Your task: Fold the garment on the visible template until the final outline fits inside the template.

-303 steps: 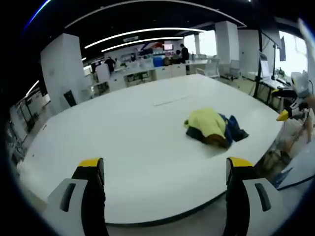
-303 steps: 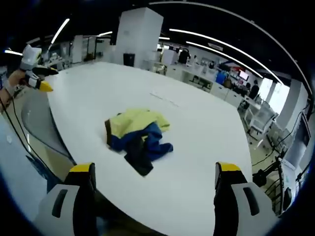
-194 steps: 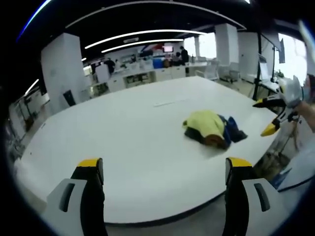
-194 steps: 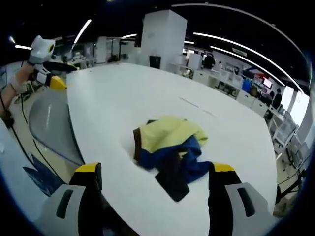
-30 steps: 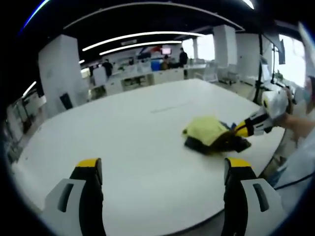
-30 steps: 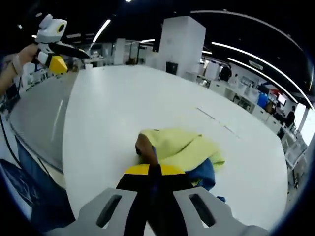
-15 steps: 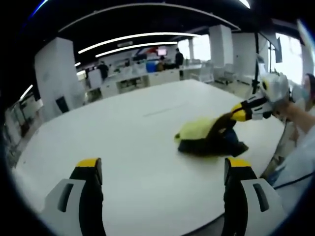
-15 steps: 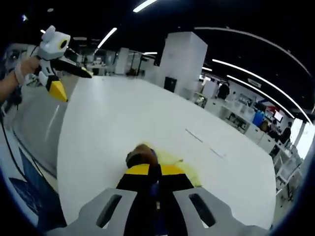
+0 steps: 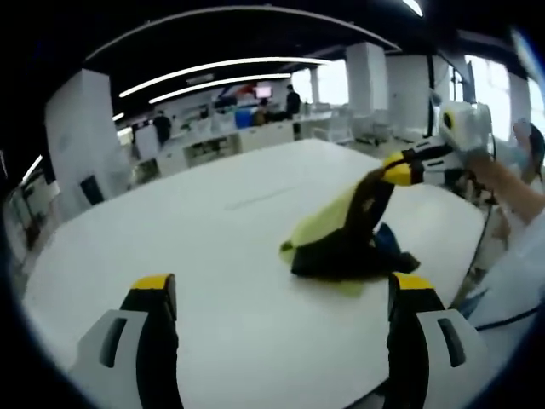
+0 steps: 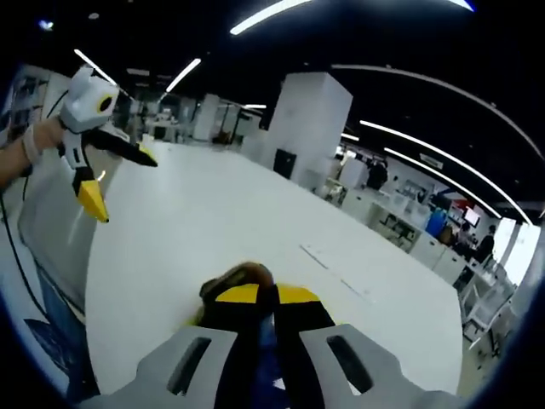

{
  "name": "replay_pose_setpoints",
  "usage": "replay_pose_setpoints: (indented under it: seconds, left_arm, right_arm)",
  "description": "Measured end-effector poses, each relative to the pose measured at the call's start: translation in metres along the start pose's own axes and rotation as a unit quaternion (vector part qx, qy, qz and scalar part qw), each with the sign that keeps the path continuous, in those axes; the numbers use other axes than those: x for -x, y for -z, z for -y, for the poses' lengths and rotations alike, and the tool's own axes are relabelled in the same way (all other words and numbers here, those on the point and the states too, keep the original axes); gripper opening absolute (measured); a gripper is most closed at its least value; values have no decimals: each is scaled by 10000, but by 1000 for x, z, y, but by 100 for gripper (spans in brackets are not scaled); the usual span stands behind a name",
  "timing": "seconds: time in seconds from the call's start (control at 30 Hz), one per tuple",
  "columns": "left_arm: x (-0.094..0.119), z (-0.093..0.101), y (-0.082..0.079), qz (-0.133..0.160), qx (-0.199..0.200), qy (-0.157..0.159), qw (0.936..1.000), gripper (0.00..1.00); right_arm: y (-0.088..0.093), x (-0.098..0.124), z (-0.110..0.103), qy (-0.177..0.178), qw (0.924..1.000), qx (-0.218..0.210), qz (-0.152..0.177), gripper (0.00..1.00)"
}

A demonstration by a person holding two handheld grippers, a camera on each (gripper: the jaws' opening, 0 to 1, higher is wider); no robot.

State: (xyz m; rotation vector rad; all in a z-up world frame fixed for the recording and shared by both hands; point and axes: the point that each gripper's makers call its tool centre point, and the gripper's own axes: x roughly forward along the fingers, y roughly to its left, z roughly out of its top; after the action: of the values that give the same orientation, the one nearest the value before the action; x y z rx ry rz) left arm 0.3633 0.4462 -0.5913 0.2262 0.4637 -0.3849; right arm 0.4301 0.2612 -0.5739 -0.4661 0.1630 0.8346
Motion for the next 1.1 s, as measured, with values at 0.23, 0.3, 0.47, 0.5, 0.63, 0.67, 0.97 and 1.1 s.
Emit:
replay_pose_setpoints:
  seconds: [0.23,0.3,0.47,0.5,0.63,0.67,0.97,1.1]
  left_arm:
    - [-18,6,-2,-49,-296,21,9995,99]
    - [-24,6,-2,-64,-425,-32,9991,99]
    - [-37,12,-5,-2,-864,-79,9962,99]
    - [-39,15,-5,13,-830,-19,9965,99]
    - [-48,29,-9,136,-1003,111,9948,99]
    - [-51,32,-11,180,-1124,99,9934,99]
    - [-70,41,-20,459,-1291,181,9904,93]
    - [-78,48,-20,504,-1630,225,9851,89]
  right_arm:
    - [-10,1,11,28,9999,71,88,5]
    - [-12,1,14,36,9999,96,102,5]
    - [-18,0,20,89,9997,113,197,5]
    - [-17,0,21,100,9997,116,199,5]
    - [-17,0,21,96,9997,105,189,5]
    - [-18,1,21,96,9997,103,192,5]
    - [-15,4,23,121,9998,33,161,5]
    - [-14,5,25,132,9998,23,157,5]
